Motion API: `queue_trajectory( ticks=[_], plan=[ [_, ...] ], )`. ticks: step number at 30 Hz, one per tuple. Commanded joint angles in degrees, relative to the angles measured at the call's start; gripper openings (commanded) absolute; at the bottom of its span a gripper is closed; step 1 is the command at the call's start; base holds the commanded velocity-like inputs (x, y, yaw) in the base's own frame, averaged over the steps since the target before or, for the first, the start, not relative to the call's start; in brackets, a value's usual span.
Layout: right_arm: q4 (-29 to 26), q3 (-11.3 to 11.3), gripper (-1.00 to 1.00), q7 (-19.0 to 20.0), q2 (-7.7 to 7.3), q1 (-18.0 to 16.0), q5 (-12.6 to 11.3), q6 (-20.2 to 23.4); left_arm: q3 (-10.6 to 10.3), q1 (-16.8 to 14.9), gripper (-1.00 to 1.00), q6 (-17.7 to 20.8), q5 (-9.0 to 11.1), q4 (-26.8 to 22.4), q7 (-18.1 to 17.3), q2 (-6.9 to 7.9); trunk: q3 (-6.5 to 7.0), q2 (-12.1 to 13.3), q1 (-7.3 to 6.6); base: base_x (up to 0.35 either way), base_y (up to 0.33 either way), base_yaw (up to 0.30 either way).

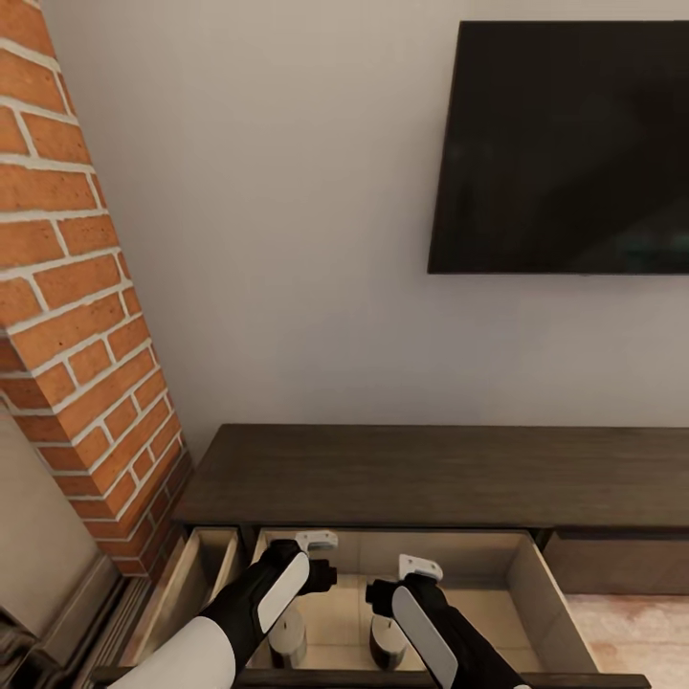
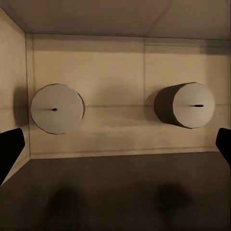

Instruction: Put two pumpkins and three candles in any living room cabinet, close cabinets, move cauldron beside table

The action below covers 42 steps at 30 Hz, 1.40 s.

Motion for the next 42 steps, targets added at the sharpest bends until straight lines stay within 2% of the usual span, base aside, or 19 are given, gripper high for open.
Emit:
queue_trajectory(
  ticks=[1,8,11,16,42],
  plan=[
    [0.0,0.1,1.0,-0.5,-0.08,0.0,-0.6,0.2,-0.2,0.0,1.0,0.1,0.6,-0.1,0.5,0.04,0.13,0.4,-0.23,0.0,0.0,0.0],
    [0.0,-0.2,1.0,-0.5,-0.36,0.0,-0.9,0.4,-0.2,0.0,1.0,0.2,0.7,-0.1,0.5,0.04,1.38,3.2,-1.77,0.0,0.0,0.0],
    [-0.1,-2.5,1.0,-0.5,-0.36,0.0,-1.0,0.5,-0.2,0.0,1.0,0.2,0.7,-0.1,0.5,0.04,1.92,4.4,-2.43,-0.058,0.0,0.0],
    [-0.1,-4.1,1.0,-0.4,-0.29,0.0,-1.0,1.6,-0.1,0.0,1.0,0.2,0.7,-0.1,0.5,0.04,2.82,6.4,-3.53,-0.152,0.0,0.0],
    [-0.1,-4.4,1.0,0.0,-0.36,0.0,-1.0,2.4,0.0,0.0,1.0,0.2,0.7,-0.1,0.5,0.13,7.49,16.8,-9.24,-0.005,0.0,0.0]
  ],
)
